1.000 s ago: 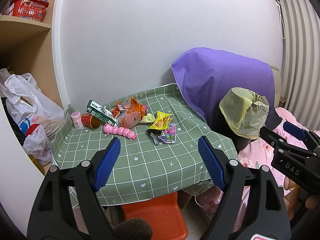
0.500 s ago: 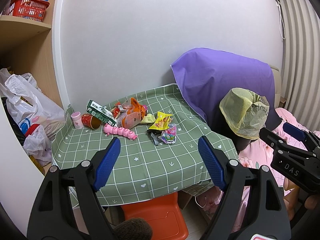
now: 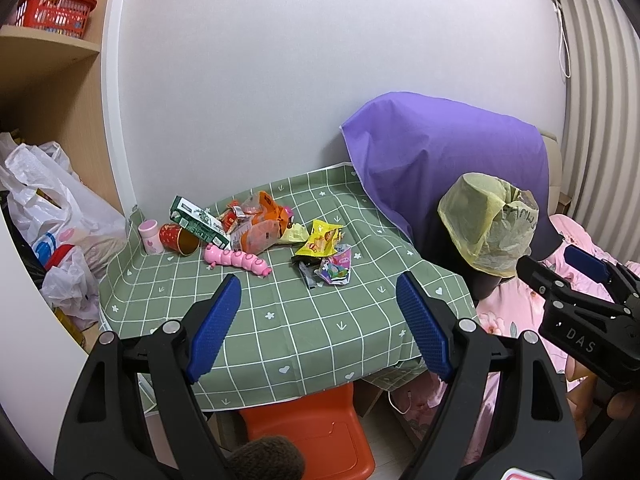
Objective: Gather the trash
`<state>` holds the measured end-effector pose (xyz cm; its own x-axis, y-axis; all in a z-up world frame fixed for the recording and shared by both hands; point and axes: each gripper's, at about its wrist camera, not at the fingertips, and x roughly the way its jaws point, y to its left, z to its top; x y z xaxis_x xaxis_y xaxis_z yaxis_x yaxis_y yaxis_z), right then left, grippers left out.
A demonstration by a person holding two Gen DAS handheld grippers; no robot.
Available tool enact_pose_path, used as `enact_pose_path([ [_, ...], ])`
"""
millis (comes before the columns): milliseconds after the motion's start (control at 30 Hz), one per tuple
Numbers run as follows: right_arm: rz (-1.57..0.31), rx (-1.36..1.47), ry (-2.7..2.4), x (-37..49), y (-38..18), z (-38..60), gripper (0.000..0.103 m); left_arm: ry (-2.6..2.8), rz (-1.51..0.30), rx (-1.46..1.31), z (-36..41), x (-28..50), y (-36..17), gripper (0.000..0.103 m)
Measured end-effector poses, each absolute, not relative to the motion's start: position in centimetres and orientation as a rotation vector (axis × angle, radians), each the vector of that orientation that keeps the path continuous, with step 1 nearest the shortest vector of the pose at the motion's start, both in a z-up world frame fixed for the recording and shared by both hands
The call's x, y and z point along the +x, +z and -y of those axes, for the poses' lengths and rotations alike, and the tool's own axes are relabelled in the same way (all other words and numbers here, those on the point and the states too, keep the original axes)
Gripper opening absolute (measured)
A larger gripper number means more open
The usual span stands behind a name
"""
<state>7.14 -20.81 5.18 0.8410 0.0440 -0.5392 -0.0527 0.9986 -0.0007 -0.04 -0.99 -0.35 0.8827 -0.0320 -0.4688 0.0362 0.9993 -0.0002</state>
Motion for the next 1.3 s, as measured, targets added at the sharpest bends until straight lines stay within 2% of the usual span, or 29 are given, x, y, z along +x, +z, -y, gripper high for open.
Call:
enact_pose_path([
  [300,-0.584,-0.05,0.061,11.2,4.5,19.3,0.076,-0.002,-0.485,-0.016,-2.5,4.6,-1.9,0.076],
  [700,-0.728,-0.092,0.104,20.0,0.2,13.8,0.076,0.099,-0.572,-0.226,-14.3,16.7,-6.3,0.076],
  [967,-0.809,-0.121,0.21,25.7,-2.9,11.3,0.076,0.108,-0.635,-0.195,-14.4,18.9,-8.4,0.076],
  [1133,-0.873,-0.029,0.343,31.1,-6.4,9.7,0.076,0.151,-0.654,-0.175,-13.2,19.5,-9.3,0.076],
  [1200,-0.917,0.005,0.396,33.8,-8.5,8.8,0.071,0.198,-0.652,-0.19,-12.8,20.0,-9.6,0.076],
  [1267,-0.963,0.016,0.443,36.2,-10.3,7.9,0.061,0.263,-0.675,-0.226,-12.3,20.7,-10.1,0.076],
  [1300,-0.98,0.022,0.471,37.4,-11.2,7.6,0.06,0.284,-0.685,-0.245,-12.1,21.1,-10.3,0.076],
])
